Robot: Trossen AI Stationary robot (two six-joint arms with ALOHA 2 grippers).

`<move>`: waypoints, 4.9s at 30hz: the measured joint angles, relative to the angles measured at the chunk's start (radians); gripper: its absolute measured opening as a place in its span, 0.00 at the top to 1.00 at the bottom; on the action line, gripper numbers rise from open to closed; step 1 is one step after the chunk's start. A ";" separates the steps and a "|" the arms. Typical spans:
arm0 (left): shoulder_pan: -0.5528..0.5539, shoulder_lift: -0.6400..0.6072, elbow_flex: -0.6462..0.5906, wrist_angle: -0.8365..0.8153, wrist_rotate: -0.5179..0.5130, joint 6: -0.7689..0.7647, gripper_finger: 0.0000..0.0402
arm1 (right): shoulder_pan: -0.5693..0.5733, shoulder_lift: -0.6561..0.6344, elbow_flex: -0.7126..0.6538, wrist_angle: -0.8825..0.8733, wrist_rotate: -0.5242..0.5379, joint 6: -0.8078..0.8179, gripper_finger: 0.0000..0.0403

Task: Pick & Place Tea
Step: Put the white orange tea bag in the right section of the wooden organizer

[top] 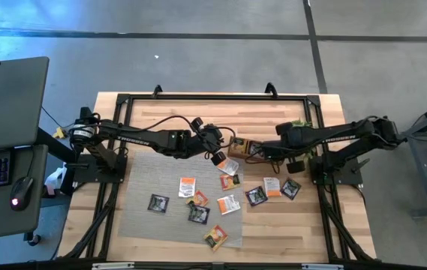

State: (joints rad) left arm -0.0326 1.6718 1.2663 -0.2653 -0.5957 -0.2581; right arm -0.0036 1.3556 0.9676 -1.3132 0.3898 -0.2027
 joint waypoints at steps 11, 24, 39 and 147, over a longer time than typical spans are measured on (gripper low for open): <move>0.000 0.000 0.000 0.000 0.000 0.000 0.67 | 0.000 0.000 0.000 -0.003 0.041 -0.008 0.98; 0.000 0.000 0.000 0.000 0.001 0.000 0.67 | 0.000 0.000 0.000 0.014 0.076 -0.001 0.83; 0.000 -0.007 0.002 -0.041 0.003 0.026 0.67 | 0.096 0.000 0.000 0.221 -0.079 0.095 0.80; -0.040 -0.110 0.000 -0.208 0.002 -0.087 0.67 | 0.122 0.010 -0.129 0.155 0.189 0.624 0.84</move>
State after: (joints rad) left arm -0.0723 1.5621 1.2667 -0.4732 -0.5938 -0.3450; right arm 0.1181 1.3659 0.8383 -1.1580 0.5787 0.4208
